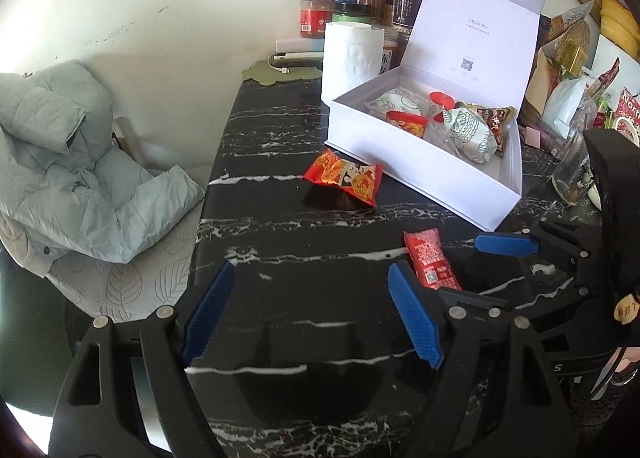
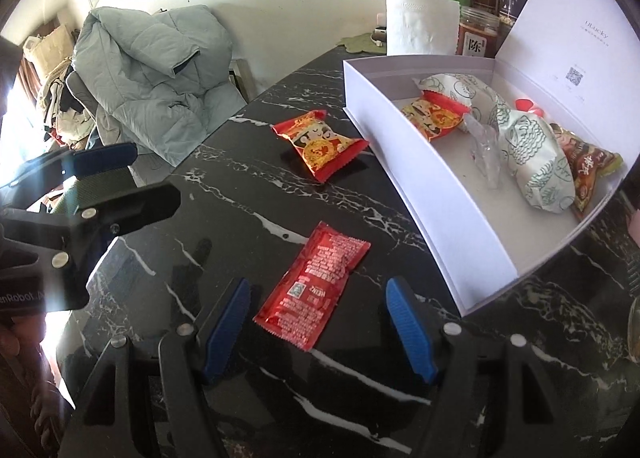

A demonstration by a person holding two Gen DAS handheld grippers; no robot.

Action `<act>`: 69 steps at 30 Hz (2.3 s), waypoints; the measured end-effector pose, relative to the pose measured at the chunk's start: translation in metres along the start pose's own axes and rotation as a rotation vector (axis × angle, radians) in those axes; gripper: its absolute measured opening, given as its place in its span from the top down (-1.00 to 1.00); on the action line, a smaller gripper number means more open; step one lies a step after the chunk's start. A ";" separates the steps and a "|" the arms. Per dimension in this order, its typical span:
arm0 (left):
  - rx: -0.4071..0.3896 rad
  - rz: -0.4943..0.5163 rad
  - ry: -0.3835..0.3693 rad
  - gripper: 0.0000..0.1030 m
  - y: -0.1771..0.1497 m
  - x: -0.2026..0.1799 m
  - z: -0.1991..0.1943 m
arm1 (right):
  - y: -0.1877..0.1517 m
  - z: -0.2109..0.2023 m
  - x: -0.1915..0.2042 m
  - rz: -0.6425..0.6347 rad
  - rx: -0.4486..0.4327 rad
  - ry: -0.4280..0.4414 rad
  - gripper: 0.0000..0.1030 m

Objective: Organize objects
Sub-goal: 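Move the left gripper to the red-gold candy bag while the right approaches the red sachet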

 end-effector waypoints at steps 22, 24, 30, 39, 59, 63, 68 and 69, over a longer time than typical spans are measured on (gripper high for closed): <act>0.083 0.219 -0.110 -0.53 0.065 -0.011 0.110 | 0.014 0.022 -0.008 -0.014 0.000 -0.076 -0.35; 0.093 0.218 -0.131 -0.53 0.068 -0.012 0.119 | 0.015 0.022 -0.009 -0.010 -0.007 -0.077 -0.35; 0.115 0.224 -0.185 -0.55 0.070 -0.017 0.138 | 0.014 0.022 -0.011 -0.027 -0.025 -0.087 -0.23; 0.074 0.249 -0.240 -0.23 0.065 -0.031 0.130 | 0.005 0.011 -0.017 -0.029 -0.052 -0.097 0.29; 0.091 0.281 -0.309 -0.22 0.010 -0.105 0.061 | -0.083 -0.062 -0.050 0.025 -0.033 -0.136 0.30; 0.087 0.268 -0.311 -0.22 -0.003 -0.122 0.045 | -0.102 -0.078 -0.058 0.025 -0.037 -0.130 0.30; 0.094 0.239 -0.299 -0.22 -0.017 -0.139 0.026 | -0.114 -0.090 -0.068 0.019 -0.043 -0.117 0.29; 0.095 0.237 -0.291 -0.23 -0.019 -0.142 0.023 | -0.118 -0.092 -0.068 0.012 -0.042 -0.116 0.26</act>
Point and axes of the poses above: each gripper's, at about its wrist camera, not at the fingertips, and z roughly the way its jaws point, x to its left, y to its top, the point moved 3 cm from there along z, roughly the way its jaws point, and after that the axes turned 14 degrees about z, right-handed, at the moved point
